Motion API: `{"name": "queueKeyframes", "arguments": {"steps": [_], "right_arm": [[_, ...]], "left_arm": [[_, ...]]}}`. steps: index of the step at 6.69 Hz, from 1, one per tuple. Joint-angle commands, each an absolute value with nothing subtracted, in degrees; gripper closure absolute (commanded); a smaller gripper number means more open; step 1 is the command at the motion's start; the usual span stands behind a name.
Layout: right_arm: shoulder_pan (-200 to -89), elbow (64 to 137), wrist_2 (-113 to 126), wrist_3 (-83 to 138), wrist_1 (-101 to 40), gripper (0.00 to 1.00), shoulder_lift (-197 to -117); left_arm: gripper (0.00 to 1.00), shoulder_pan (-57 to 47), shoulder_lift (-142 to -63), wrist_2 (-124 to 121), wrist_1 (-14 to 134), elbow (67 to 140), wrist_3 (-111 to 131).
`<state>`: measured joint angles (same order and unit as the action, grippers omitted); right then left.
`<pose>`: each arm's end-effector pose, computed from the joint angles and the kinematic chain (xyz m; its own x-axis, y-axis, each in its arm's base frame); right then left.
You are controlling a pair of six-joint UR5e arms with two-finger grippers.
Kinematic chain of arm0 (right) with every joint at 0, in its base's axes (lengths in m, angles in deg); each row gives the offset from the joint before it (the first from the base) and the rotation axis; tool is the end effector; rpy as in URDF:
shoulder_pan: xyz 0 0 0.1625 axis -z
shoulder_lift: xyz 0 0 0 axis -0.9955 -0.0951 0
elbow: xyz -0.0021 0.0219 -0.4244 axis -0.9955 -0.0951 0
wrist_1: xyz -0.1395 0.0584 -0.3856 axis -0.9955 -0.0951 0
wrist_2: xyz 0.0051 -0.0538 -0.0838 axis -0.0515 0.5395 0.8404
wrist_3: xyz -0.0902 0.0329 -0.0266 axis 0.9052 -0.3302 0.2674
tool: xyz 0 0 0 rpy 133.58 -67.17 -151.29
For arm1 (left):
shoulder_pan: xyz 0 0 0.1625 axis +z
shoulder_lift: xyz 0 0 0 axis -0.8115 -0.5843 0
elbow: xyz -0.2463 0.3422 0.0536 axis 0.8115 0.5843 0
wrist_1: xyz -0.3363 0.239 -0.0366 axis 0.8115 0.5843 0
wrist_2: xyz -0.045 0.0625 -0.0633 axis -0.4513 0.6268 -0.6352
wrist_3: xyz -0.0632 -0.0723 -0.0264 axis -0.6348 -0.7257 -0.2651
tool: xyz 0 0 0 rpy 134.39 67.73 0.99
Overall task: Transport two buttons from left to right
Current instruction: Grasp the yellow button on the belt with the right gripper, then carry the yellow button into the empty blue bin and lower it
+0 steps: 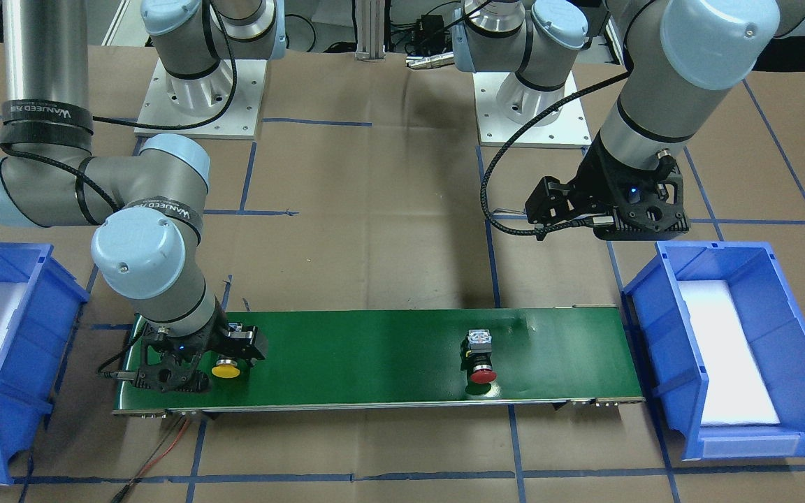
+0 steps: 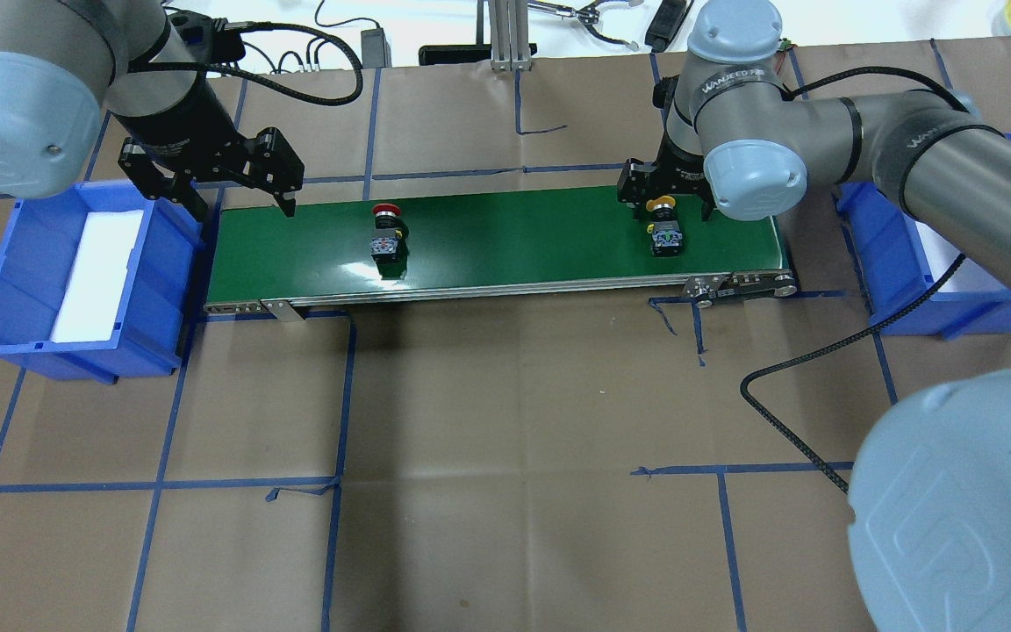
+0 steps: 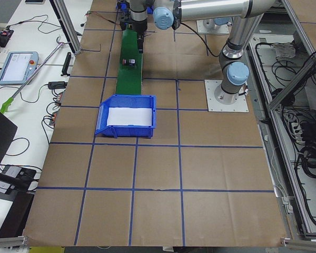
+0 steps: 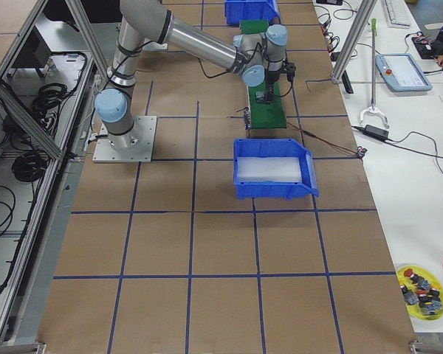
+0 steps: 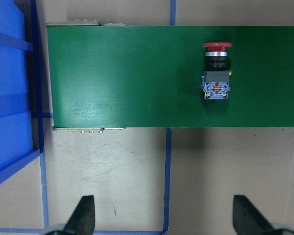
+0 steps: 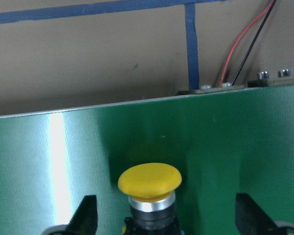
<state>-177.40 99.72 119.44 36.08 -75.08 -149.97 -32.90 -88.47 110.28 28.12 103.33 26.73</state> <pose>0.1653 -0.6320 0.2541 -0.9965 0.0837 -0.0082 0.0840 0.9955 -0.0432 -0.1062 -0.5368 0.4409 -0.9998 -0.0177 -0.0034 -0.0178 0.9998 0.0085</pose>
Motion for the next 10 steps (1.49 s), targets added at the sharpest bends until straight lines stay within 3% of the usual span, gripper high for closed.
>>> {"name": "queueKeyframes", "arguments": {"steps": [1, 2, 3, 7, 10], "right_arm": [[-177.18, 99.27, 119.40, 36.37, -71.54, 0.77, -149.52], [-176.92, 99.10, 119.31, 36.98, -68.73, 0.91, -149.52], [-176.74, 98.84, 119.39, 38.55, -68.79, 0.94, -149.95], [-171.76, 84.19, 119.48, 45.66, -55.29, 0.97, -150.75], [-154.29, 81.08, 118.95, 65.75, -46.90, 0.96, -153.55]], "left_arm": [[0.00, -32.94, -88.47, 110.25, 28.10, 103.30, 26.74], [0.00, -32.94, -88.47, 110.25, 28.10, 103.30, 26.74], [0.00, -32.94, -88.56, 110.25, 28.10, 103.30, 26.74], [0.00, -32.94, -88.56, 110.17, 28.10, 103.30, 26.74], [0.00, -32.94, -88.38, 110.17, 28.10, 103.30, 26.74]]}}
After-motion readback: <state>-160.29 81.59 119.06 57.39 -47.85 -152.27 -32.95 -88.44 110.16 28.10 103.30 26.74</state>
